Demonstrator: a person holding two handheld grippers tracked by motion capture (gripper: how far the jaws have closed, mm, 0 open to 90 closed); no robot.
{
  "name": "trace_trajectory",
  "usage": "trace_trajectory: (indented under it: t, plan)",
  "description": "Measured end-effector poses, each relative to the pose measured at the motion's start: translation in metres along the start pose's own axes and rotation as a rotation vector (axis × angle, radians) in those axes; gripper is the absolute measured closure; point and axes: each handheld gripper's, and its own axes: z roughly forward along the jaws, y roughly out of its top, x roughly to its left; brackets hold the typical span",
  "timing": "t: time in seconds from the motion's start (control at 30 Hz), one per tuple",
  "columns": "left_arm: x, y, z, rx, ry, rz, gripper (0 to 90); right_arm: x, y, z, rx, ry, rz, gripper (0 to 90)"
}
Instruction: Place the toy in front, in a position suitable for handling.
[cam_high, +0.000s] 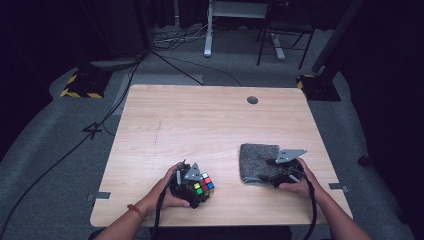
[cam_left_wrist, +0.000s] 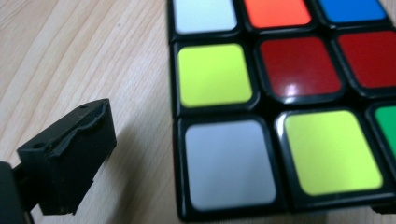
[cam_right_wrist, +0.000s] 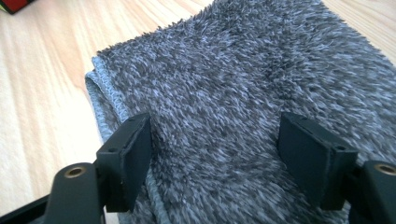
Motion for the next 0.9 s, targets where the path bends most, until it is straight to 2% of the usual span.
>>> trace_trajectory:
  t: [0.17,0.37,0.43,0.6,0.8,0.9]
  plan:
    - [0.004,0.001,0.0,-0.002,-0.008,0.009,2.6,-0.007,-0.007,-0.01,0.022,-0.033,0.022,26.7]
    - [0.01,-0.002,-0.002,-0.005,-0.002,0.002,4.1,-0.01,-0.014,-0.019,0.037,-0.064,0.053,26.7]
    - [0.011,-0.002,-0.002,-0.01,-0.001,0.002,7.4,-0.01,-0.015,-0.02,0.04,-0.068,0.053,26.7]
    - [0.019,0.003,-0.001,-0.045,0.0,0.003,26.3,-0.007,-0.018,-0.023,0.029,-0.087,0.055,26.6]
    - [0.024,0.01,0.006,-0.059,-0.021,0.028,32.5,-0.005,-0.02,-0.023,0.025,-0.096,0.06,26.6]
    - [0.026,0.016,0.01,-0.052,-0.038,0.047,32.7,-0.005,-0.02,-0.023,0.027,-0.099,0.06,26.7]
